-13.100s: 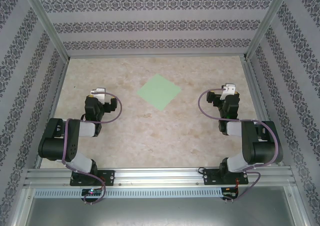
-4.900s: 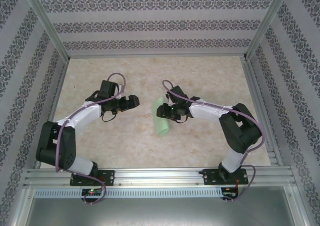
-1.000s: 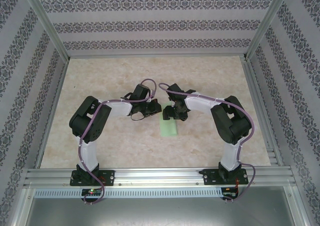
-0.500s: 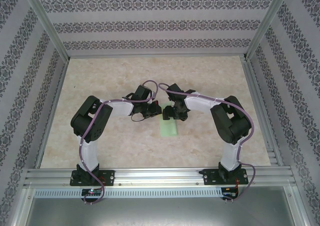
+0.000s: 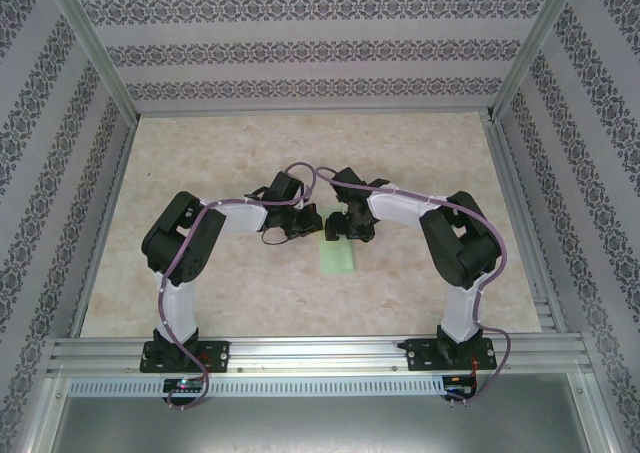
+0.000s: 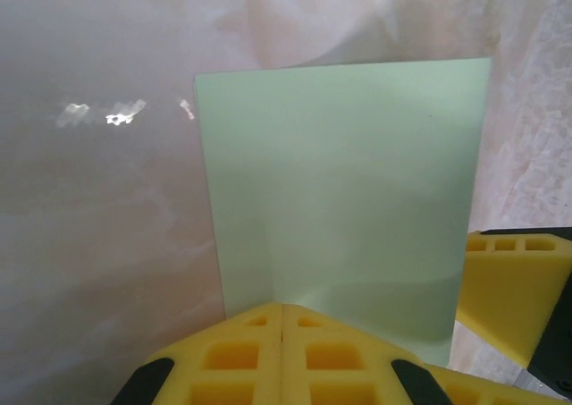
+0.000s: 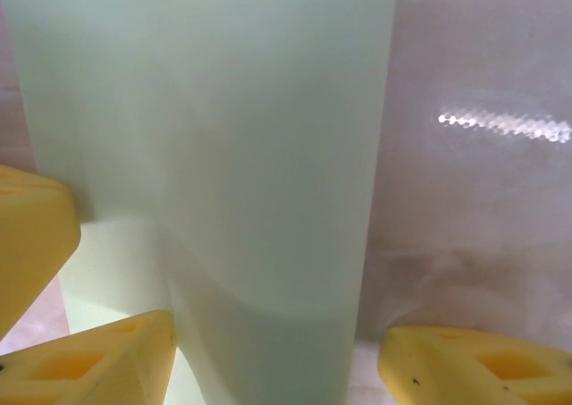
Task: Fold a paper plane with a square sheet of paper (pick it up from the middle)
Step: Hold the square sheet of paper at the center of the table.
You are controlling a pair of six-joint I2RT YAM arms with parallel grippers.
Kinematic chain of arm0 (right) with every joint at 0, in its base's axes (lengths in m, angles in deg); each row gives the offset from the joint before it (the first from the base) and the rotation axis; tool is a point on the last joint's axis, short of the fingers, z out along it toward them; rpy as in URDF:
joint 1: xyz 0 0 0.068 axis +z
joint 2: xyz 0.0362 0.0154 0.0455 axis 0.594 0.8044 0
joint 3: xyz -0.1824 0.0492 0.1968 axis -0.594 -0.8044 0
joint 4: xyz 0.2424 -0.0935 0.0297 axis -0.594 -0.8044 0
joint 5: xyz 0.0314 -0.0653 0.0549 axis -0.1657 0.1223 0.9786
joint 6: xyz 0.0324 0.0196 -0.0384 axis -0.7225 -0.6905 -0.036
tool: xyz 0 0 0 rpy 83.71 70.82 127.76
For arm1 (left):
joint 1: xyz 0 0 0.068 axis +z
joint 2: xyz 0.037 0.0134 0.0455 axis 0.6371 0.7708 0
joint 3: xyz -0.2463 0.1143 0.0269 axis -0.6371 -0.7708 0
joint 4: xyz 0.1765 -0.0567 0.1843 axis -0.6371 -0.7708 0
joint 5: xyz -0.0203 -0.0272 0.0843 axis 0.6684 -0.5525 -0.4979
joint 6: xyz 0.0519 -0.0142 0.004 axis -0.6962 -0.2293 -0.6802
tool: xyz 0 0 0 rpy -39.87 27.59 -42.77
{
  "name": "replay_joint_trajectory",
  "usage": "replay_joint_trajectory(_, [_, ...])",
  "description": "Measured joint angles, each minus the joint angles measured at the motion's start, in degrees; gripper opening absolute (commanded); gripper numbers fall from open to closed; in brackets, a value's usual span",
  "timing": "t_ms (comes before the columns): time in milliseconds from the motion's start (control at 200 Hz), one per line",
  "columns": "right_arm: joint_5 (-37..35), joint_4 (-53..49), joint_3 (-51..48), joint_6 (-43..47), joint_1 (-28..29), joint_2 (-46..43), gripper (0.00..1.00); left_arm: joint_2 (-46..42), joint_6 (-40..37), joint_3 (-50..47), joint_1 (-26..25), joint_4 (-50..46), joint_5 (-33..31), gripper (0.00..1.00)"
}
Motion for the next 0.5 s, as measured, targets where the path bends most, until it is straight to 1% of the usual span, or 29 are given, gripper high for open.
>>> replay_joint_trajectory(500, [-0.33,-0.39,0.26,0.02,0.00,0.22,0.65,0.24,-0.04,0.17,-0.04,-0.31,0.02,0.00])
